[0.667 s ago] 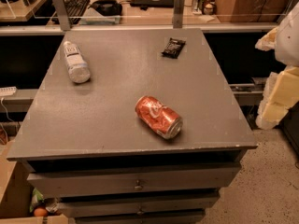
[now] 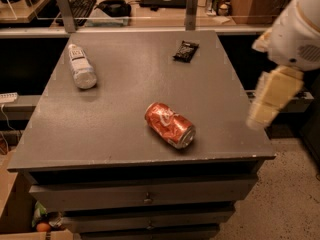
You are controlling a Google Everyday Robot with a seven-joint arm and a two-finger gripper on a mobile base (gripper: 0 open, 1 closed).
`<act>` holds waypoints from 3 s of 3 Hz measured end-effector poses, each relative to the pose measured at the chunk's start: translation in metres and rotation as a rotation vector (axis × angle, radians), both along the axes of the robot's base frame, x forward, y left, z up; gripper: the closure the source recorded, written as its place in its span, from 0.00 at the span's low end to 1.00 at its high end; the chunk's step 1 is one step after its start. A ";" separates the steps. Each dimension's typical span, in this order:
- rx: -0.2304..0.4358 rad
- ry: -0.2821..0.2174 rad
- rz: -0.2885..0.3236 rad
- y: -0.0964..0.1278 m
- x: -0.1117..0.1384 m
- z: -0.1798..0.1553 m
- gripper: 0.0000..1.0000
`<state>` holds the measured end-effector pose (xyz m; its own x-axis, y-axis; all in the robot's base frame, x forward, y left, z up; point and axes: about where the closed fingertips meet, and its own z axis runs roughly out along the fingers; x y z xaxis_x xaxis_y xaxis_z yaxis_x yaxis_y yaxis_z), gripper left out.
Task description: Pick blue plastic bottle
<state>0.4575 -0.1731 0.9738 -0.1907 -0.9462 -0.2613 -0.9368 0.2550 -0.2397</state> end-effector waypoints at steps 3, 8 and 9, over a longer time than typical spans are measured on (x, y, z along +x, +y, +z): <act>0.191 0.023 0.112 0.232 0.061 -0.006 0.00; 0.488 -0.031 -0.086 0.301 0.177 -0.033 0.00; 0.537 0.028 -0.182 0.343 0.214 -0.057 0.00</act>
Offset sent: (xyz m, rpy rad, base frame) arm 0.0756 0.2411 -0.0126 0.2232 0.0545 0.1054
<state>0.6719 0.1701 0.9168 -0.3520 -0.6329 -0.6896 -0.8706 0.4919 -0.0071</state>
